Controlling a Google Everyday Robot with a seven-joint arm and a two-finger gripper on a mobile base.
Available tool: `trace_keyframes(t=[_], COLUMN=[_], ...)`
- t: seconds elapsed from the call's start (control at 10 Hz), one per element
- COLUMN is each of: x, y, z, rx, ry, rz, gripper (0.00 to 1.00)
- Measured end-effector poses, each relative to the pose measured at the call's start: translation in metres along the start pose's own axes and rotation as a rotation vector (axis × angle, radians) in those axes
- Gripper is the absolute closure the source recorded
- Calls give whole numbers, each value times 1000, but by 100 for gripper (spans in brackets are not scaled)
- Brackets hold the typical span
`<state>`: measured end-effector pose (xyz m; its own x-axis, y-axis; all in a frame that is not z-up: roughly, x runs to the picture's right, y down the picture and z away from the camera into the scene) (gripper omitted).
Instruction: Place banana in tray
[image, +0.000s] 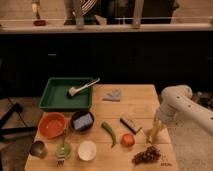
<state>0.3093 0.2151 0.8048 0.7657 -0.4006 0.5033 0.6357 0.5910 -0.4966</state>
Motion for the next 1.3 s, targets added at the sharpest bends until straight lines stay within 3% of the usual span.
trace_keyframes(t=[0.2, 0.5, 1.0, 1.3], x=[0, -12, -60, -61], y=[0, -13, -66, -67], z=[-17, -40, -77, -79], rx=[29, 43, 73, 74], ry=[24, 47, 107, 114], rz=[-5, -4, -4, -5], gripper=[100, 100, 100, 100])
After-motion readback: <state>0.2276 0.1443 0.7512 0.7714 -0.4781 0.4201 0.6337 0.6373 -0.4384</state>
